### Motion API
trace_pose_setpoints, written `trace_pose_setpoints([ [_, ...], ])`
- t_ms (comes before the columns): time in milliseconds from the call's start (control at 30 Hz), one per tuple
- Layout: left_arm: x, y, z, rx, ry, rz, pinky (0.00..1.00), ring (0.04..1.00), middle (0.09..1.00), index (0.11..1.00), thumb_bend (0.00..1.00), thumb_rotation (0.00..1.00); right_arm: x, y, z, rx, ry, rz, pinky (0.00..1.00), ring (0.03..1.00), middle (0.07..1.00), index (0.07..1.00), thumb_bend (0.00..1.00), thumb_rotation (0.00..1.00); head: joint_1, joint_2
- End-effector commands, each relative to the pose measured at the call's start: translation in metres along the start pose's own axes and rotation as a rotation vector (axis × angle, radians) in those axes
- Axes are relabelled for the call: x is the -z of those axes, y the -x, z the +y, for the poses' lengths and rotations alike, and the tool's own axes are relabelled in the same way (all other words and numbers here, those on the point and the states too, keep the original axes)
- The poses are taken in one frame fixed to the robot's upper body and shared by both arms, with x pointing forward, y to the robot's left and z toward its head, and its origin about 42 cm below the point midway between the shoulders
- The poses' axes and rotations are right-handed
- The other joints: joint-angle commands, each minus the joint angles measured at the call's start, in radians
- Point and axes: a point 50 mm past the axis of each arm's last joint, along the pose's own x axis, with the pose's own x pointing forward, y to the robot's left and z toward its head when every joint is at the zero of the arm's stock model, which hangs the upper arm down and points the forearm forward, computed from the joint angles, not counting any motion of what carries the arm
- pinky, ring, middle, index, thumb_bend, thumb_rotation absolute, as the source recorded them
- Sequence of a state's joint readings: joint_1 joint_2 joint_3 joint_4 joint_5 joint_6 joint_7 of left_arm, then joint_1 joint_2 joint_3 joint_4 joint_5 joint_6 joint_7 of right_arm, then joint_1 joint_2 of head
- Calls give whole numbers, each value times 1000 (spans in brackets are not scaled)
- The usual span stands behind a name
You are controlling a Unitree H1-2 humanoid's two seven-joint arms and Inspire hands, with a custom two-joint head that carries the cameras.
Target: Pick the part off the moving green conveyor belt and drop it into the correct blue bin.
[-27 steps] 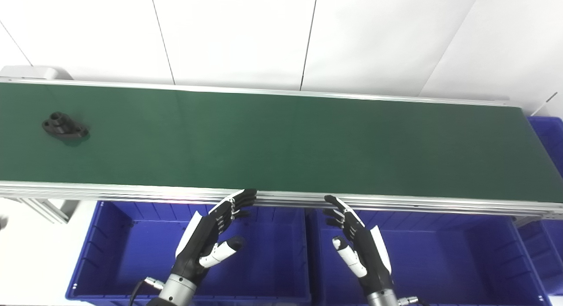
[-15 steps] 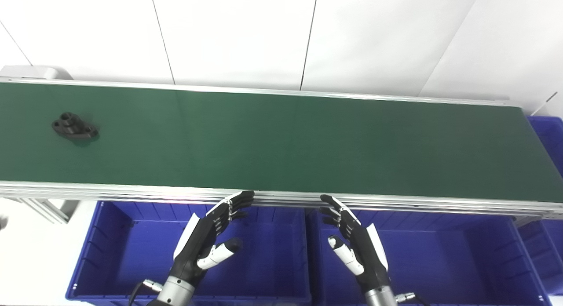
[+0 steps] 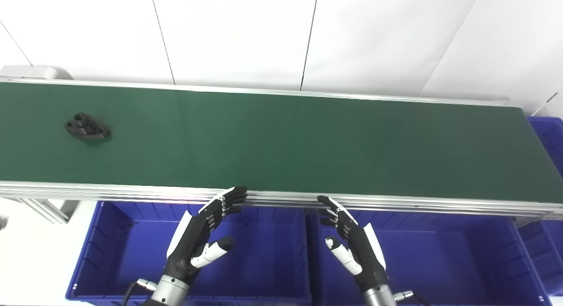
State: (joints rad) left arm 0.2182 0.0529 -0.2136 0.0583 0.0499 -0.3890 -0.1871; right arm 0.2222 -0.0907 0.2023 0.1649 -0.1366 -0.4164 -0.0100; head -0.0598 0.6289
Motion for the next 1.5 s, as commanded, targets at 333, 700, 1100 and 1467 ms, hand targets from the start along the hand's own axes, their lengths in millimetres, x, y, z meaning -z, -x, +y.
trace_pose_setpoints([
  [333, -5, -1, -8, 3, 13, -43, 788, 836, 826, 810, 834, 774, -6, 4, -2, -4, -17, -62, 766, 813, 889, 851, 805, 869, 26, -99],
  [700, 11, -5, -10, 12, -10, -24, 737, 800, 803, 774, 844, 740, 9, 2, -4, -10, -37, -10, 742, 793, 857, 832, 836, 835, 60, -210],
  [1100, 15, -9, -8, 16, -29, -13, 707, 783, 793, 770, 829, 709, 9, -1, -5, -2, -21, -16, 721, 789, 857, 828, 849, 839, 96, -223],
  [1467, 12, -11, -17, 11, -33, -25, 708, 786, 798, 773, 863, 685, 6, 0, -14, -6, -5, -26, 753, 812, 874, 839, 814, 857, 163, -200],
])
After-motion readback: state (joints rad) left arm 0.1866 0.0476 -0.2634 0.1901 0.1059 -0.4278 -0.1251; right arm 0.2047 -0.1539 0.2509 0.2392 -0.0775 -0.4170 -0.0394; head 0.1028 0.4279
